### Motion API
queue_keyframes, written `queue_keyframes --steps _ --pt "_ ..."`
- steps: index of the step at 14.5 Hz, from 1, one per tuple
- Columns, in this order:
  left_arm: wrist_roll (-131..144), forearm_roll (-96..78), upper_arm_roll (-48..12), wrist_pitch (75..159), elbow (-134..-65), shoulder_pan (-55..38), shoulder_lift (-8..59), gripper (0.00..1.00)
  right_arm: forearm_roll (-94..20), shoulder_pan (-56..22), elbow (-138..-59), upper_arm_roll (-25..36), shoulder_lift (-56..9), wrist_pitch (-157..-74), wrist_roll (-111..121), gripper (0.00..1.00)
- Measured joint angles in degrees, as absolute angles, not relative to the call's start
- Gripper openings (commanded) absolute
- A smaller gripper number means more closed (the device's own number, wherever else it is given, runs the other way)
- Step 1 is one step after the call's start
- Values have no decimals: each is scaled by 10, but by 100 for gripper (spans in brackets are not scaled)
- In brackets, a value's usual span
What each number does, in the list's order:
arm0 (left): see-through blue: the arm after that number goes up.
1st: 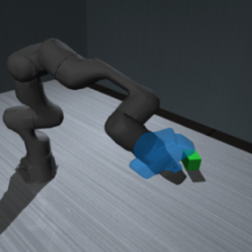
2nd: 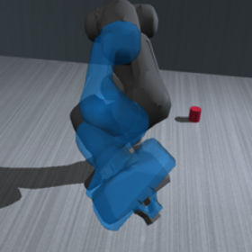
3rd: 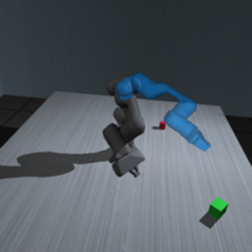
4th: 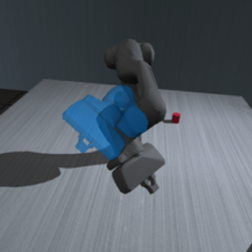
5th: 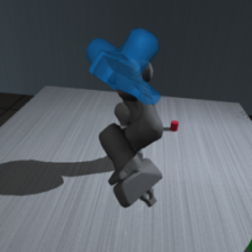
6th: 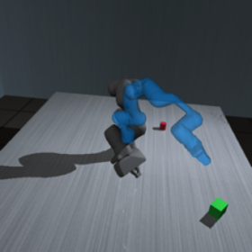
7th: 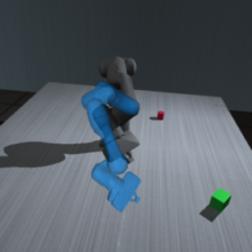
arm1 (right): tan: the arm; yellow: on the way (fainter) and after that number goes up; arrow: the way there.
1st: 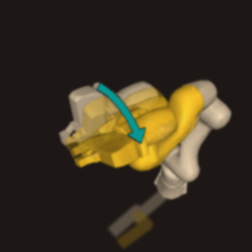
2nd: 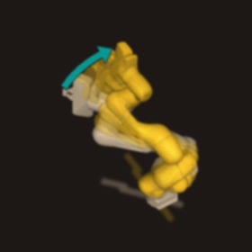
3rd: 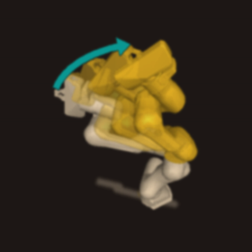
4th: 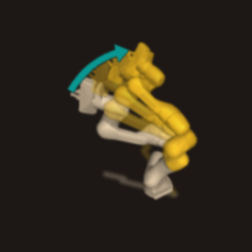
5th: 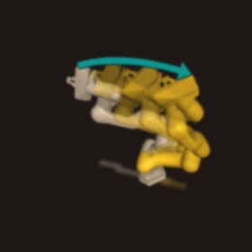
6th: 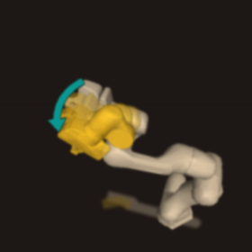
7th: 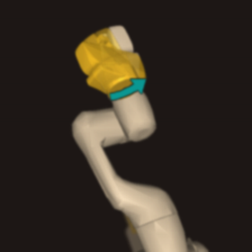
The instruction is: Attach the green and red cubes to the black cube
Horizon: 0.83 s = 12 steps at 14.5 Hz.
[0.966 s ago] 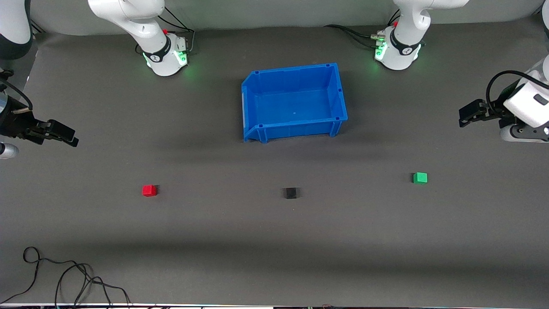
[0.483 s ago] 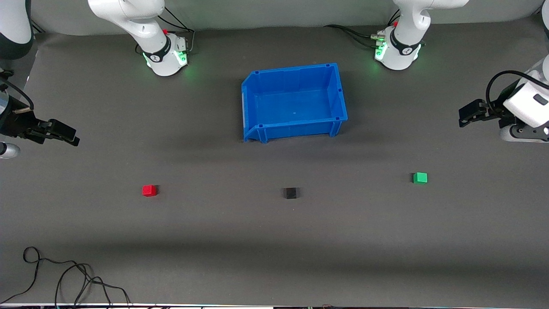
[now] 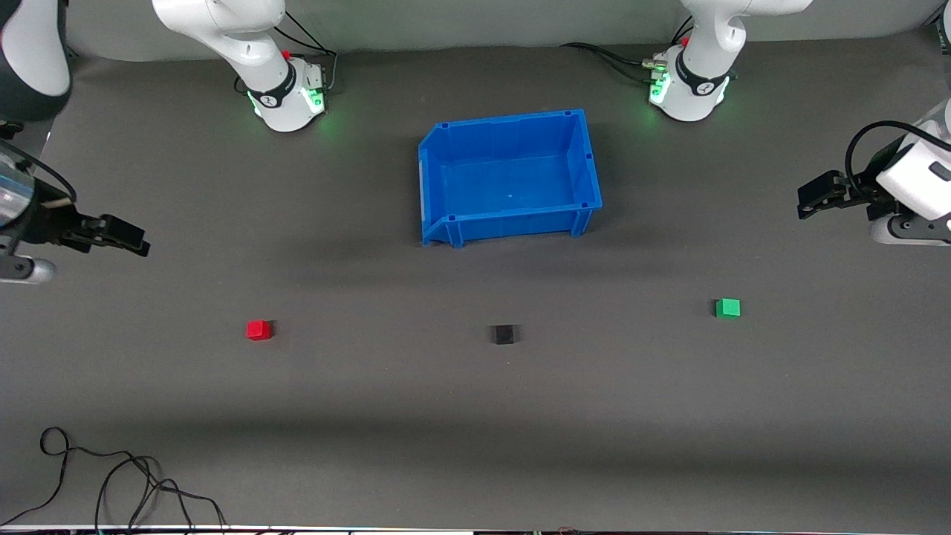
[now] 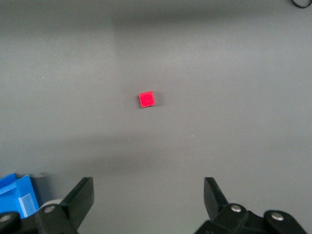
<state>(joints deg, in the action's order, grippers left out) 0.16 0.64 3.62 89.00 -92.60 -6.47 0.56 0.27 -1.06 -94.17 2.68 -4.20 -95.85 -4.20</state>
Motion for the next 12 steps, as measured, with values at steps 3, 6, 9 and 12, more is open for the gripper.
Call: queue_keyframes --steps 3,6,9,12 --pt "67 1 41 889 -924 -63 6 100 3 -11 -956 27 -65 -989 -42 100" --pt "204 -30 44 889 -924 -41 6 100 3 -11 -1001 27 -85 -1058 -42 100" --pt "332 -82 47 889 -924 5 9 100 3 -11 -1051 27 -110 -1127 -42 100" --pt "495 -100 48 889 -920 26 22 100 2 -12 -1065 27 -146 -1173 -42 100"
